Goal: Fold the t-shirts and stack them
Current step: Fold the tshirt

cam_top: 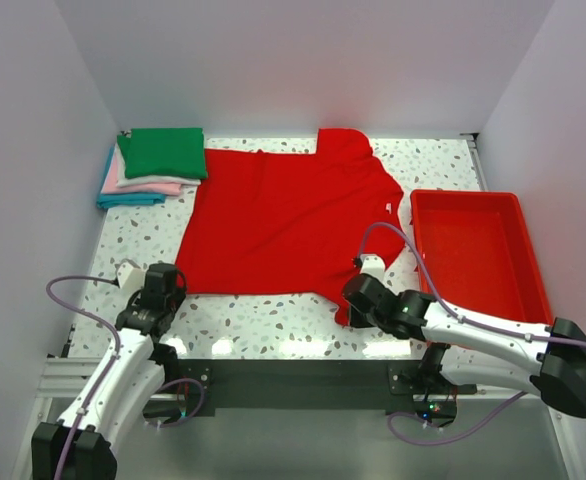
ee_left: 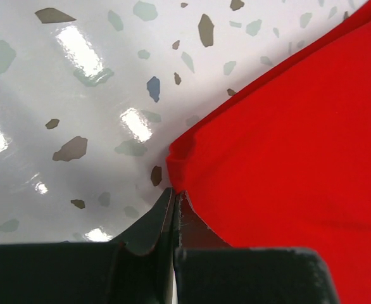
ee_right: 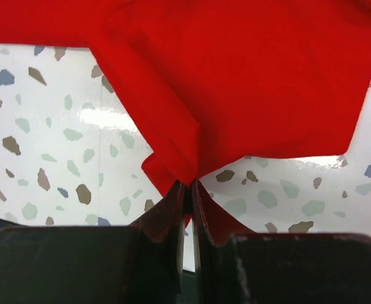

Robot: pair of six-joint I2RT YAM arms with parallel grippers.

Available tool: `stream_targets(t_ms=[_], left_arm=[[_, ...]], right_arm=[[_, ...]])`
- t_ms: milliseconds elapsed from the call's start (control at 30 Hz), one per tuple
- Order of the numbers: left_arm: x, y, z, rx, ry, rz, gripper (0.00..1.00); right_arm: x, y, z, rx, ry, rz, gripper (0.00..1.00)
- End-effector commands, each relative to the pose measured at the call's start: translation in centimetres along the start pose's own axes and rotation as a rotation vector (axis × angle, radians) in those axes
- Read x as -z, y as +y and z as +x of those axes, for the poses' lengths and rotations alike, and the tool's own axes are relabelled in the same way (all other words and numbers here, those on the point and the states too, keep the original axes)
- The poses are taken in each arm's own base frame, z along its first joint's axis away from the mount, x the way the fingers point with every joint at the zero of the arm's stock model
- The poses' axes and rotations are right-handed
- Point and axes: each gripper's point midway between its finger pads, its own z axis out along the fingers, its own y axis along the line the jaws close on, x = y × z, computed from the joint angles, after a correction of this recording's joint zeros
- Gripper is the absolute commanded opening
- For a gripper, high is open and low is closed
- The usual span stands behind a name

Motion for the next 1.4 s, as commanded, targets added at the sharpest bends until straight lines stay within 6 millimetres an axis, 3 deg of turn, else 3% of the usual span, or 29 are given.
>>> stream_targets(t_ms=[0,133,300,367,400,467,500,567,600,667,767,800,867,1000,1100,1233,1267,1367], left_arm=[[-0.5,0.9,-0.7,-0.003,-0.050,-0.050,0.00],[-0.5,0.6,-1.5,-0.014,-0.083,-0.052,0.00],[-0.3,-0.6,-2.2,-0.010,-0.099,-0.019,0.00],[-0.3,-0.9,-2.4,-0.020,-0.102,-0.013,0.00],[-0.3,-1.0,-2.5,-0.025,-0.103,-0.017,0.00],[-0.4,-1.2,-2.5,-0.036,-0.101,-0.012,0.00],[-0.4,-1.4,-2.5,-0.035,-0.099,-0.002,0.00],[-0.5,-1.5,-2.4,-0.039,-0.093,0.000,0.00],[-0.5,-1.8,-2.3,-0.035,-0.087,0.011,0.00],[-0.5,-2.0,-2.2,-0.032,-0.081,0.020,0.00],[-0.5,-2.5,-2.1,-0.026,-0.076,0.038,0.00],[-0.5,-2.6,-2.1,-0.026,-0.071,0.044,0.00],[-0.4,-2.8,-2.0,-0.026,-0.066,0.051,0.00],[-0.5,-3.3,-1.9,-0.030,-0.055,0.067,0.00],[-0.6,-3.3,-1.6,-0.034,-0.041,0.070,0.00],[-0.7,-3.3,-1.4,-0.036,-0.037,0.072,0.00],[-0.7,-3.3,-1.5,-0.037,-0.039,0.072,0.00],[-0.6,-3.3,-1.6,-0.040,-0.048,0.075,0.00]], right_arm=[[1.2,2.2,-0.6,-0.043,-0.018,-0.080,0.11],[2.7,5.8,1.1,0.006,0.007,-0.189,0.18],[2.1,8.2,1.7,0.098,0.028,-0.131,0.28],[2.4,8.0,1.0,0.094,0.006,-0.121,0.43],[3.3,7.7,-0.3,0.074,-0.045,-0.120,0.49],[4.5,5.1,-1.3,0.074,-0.083,-0.036,0.60],[5.8,3.0,-2.7,0.067,-0.145,0.017,0.61],[6.8,0.9,-3.5,0.030,-0.192,0.064,0.63],[7.3,-1.2,-3.7,0.031,-0.217,0.122,0.64],[7.4,-3.3,-3.6,-0.021,-0.236,0.179,0.64],[6.3,-5.9,-2.8,-0.055,-0.238,0.247,0.64],[5.7,-5.2,-3.2,-0.087,-0.246,0.217,0.64],[4.4,-6.0,-3.1,-0.115,-0.185,0.246,0.63],[2.2,-7.0,-5.0,-0.197,-0.182,0.295,0.65],[0.3,-6.9,-5.2,-0.213,-0.150,0.301,0.65],[-2.1,-6.5,-3.6,-0.217,-0.079,0.293,0.64],[-2.6,-6.5,-2.4,-0.220,-0.038,0.288,0.64],[-3.4,-6.1,-1.4,-0.254,-0.024,0.250,0.55]])
